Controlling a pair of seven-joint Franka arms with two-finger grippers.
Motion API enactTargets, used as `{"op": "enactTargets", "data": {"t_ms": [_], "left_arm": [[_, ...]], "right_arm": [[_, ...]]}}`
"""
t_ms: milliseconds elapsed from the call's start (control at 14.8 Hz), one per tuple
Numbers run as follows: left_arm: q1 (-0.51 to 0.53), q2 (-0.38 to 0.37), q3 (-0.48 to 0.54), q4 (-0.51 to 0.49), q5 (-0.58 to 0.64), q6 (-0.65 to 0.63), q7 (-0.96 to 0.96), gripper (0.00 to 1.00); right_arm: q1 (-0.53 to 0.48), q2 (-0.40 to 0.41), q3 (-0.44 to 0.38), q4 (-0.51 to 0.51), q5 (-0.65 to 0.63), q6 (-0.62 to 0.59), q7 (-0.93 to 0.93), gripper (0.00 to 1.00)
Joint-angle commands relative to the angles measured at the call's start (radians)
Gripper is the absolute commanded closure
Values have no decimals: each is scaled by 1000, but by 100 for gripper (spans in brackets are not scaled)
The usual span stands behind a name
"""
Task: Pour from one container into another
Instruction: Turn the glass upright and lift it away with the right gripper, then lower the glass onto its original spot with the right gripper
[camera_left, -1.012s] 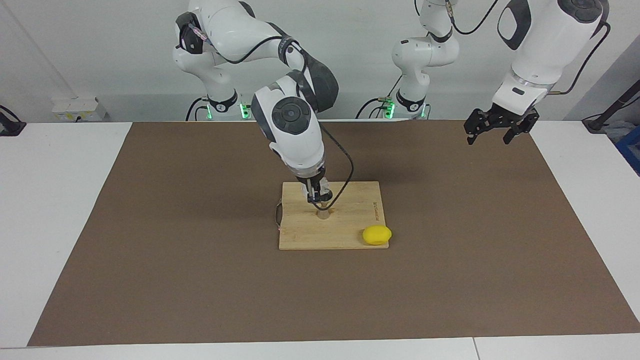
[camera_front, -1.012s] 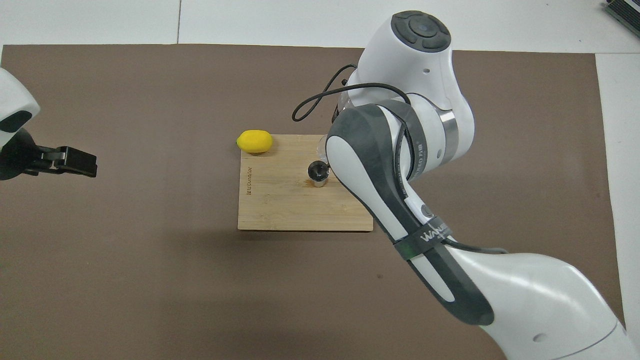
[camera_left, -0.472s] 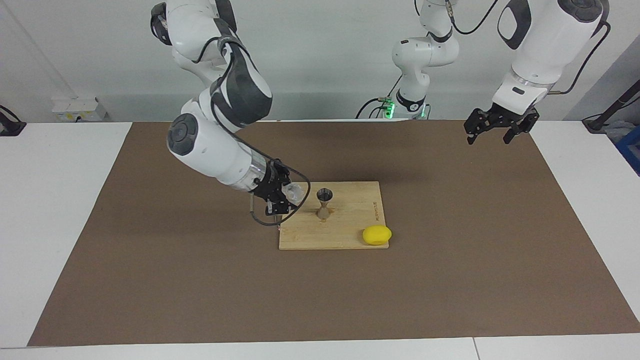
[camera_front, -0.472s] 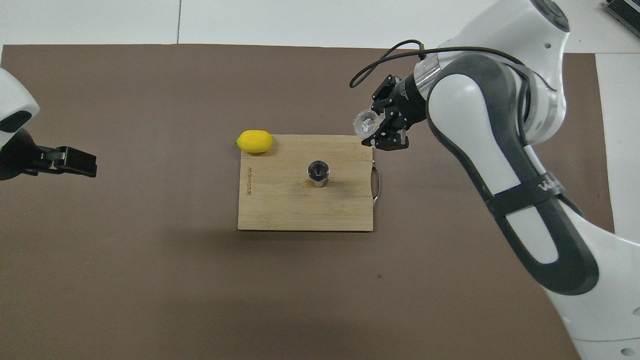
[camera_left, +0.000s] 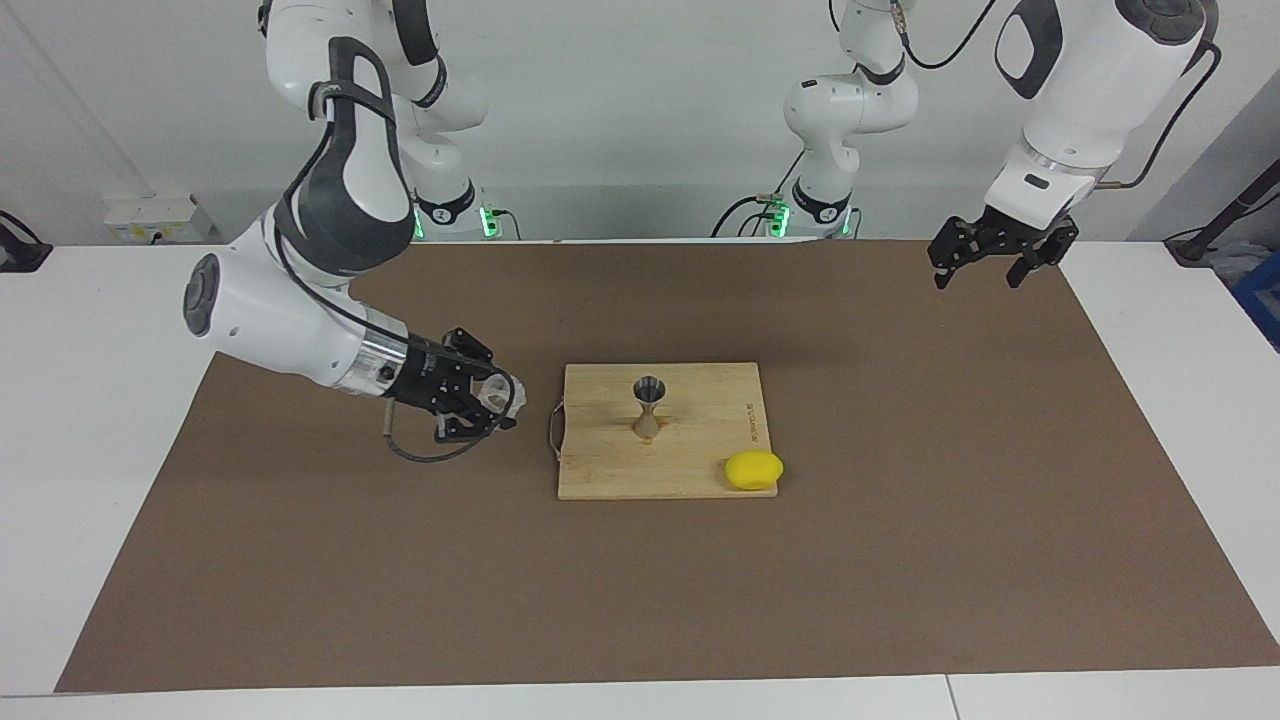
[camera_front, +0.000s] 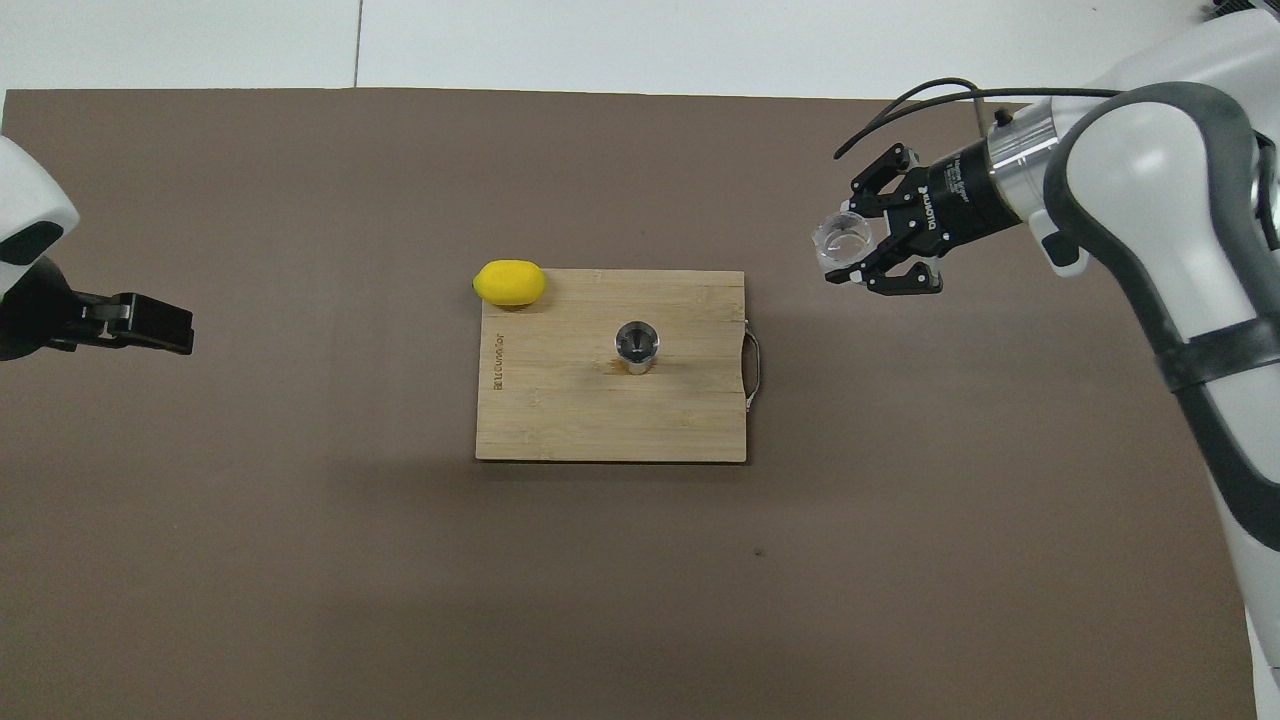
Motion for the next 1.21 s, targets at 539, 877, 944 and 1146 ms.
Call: {"op": "enactTargets", "data": {"t_ms": [539,877,944,1146], "left_arm": [[19,-8,6,15,-6,-15,-6,0],[20,-8,9,17,-3,-20,-5,0],[22,-7,11,18,-3,-26,-5,0],[23,-7,17,29,2,-41,-5,0]], "right_arm": [[-124,-164,13,-387,362,208,-350,100],[-150,-169,12,-482,562,291,-459,100],[-152,-155,13,-484,570,290,-472,100],[-150,-106,15,-484,618,272,-522,100]]}}
